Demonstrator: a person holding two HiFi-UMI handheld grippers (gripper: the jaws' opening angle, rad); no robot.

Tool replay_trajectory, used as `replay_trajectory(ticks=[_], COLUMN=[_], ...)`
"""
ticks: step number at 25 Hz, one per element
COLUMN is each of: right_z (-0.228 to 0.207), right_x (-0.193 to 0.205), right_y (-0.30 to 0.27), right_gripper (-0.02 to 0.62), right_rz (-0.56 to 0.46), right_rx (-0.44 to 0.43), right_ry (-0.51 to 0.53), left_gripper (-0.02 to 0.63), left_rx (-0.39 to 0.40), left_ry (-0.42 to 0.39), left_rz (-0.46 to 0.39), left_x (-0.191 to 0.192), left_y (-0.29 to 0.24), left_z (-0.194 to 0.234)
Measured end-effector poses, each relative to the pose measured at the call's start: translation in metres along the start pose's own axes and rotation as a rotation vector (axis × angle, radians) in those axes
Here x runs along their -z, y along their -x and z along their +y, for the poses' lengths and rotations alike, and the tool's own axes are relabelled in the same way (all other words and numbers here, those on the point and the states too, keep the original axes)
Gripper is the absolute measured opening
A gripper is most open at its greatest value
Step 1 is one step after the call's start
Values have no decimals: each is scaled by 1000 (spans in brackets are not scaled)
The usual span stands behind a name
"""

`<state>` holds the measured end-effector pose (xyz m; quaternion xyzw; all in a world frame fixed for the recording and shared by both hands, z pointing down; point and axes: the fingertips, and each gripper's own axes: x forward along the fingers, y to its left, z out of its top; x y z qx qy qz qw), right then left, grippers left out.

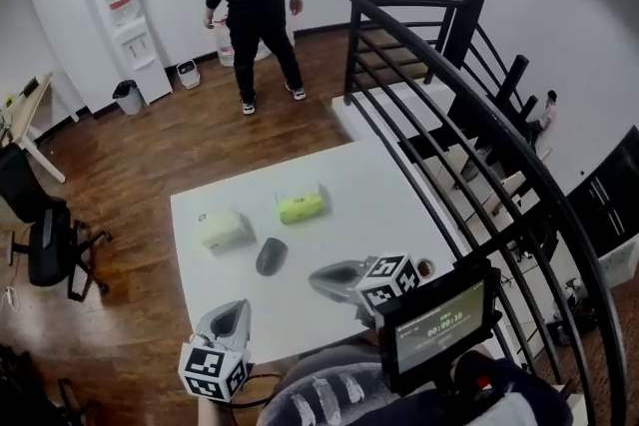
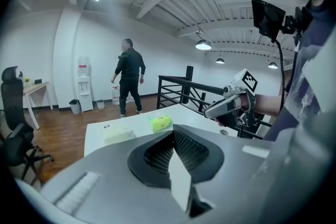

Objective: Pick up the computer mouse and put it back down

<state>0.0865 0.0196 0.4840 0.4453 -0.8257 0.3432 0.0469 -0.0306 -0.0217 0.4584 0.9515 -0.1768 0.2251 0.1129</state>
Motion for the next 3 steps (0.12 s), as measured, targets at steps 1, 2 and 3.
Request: replay_trajectory(ticks=[1,2,3], right_z=[-4,-8,-12], right_x=[4,8,12], right_y=[-1,-2,-4], right_gripper=[5,5,5], right_rz=[-4,-7,-10], right_rx=[8,14,20], right_ry=[-7,-12,-17], left_gripper=[15,15,15], left_rx=[9,16,21], left_ry=[-7,-14,-20], left_rz=[6,12,17], left_x=[3,7,10], left_y=[-5,-9,-14], left_z=[1,2,3])
